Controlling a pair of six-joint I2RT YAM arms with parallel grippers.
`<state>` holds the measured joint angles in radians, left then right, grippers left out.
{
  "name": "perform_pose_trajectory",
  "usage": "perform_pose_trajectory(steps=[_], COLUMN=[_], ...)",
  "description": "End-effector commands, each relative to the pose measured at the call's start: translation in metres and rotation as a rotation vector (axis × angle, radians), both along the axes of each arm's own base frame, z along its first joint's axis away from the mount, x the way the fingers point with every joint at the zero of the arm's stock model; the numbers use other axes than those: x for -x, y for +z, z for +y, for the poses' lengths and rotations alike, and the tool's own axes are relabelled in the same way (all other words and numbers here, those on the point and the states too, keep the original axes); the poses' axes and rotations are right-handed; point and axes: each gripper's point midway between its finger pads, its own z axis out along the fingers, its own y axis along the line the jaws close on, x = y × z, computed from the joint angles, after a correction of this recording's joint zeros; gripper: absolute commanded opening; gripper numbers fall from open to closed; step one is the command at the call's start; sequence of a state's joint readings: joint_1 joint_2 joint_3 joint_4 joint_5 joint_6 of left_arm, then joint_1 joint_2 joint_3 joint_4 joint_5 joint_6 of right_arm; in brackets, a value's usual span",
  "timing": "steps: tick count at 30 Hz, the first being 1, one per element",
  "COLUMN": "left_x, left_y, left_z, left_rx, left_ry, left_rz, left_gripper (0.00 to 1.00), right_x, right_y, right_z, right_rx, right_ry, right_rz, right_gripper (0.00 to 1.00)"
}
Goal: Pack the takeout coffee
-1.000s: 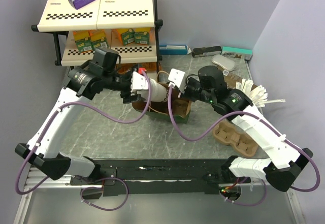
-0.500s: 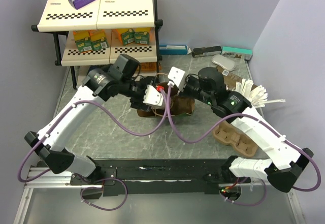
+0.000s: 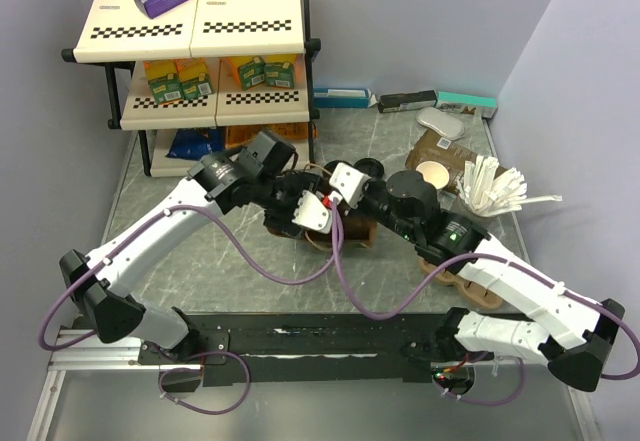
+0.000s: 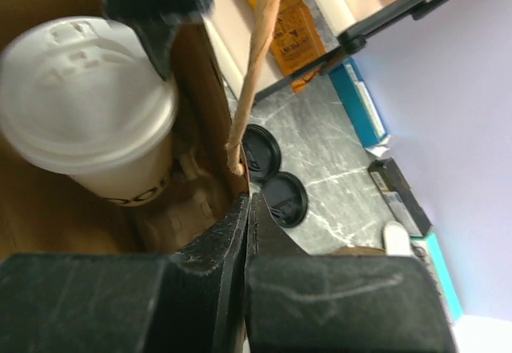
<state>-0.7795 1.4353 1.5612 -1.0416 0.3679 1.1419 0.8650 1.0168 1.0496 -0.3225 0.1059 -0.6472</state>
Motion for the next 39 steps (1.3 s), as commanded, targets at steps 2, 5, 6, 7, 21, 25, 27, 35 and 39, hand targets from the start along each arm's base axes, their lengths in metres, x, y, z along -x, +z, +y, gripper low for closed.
perform_pose_trajectory(steps=[2,5,6,7,21,25,27,35,39], left_x=[-0.012,-0.014,-0.013,-0.014,-0.005,-0.003,-0.005,-0.005,0.005], left_y=[0.009,0.003,0.005,0.004,0.003,-0.002,-0.005,-0.018,-0.019], left_z=[-0.003,0.002,0.005,0.006,-0.001,-0.005,-0.007,-0.006,-0.004], left_rx=[0.028,0.000,0.001,-0.002,0.065,0.062,0.052,0.011,0.026], left_ry=[0.014,0.004,-0.002,0.001,-0.038,-0.069,-0.086,-0.116,-0.119], left_rz=[-0.136,-0.198,-0.223,-0.234,-0.264,-0.257,-0.266,-0.263,-0.209], left_gripper=[0.01,0.01,0.01,0.01,0.01,0.01,0.01,0.01,0.01], right_x=[0.010,0.011,0.011,0.011,0.019,0.019,0.019,0.017,0.011], right_y=[0.022,0.020,0.020,0.020,0.028,0.028,0.028,0.032,0.029], right_z=[0.011,0.009,0.010,0.009,0.026,0.030,0.031,0.034,0.029], right_rx=[-0.146,-0.193,-0.214,-0.221,-0.307,-0.306,-0.309,-0.349,-0.364], right_ry=[0.029,-0.006,-0.017,-0.019,0.048,0.062,0.063,0.044,0.007], right_rz=[-0.029,0.012,0.032,0.036,0.088,0.086,0.091,0.130,0.159], right_gripper=[0.00,0.00,0.00,0.00,0.00,0.00,0.00,0.00,0.00])
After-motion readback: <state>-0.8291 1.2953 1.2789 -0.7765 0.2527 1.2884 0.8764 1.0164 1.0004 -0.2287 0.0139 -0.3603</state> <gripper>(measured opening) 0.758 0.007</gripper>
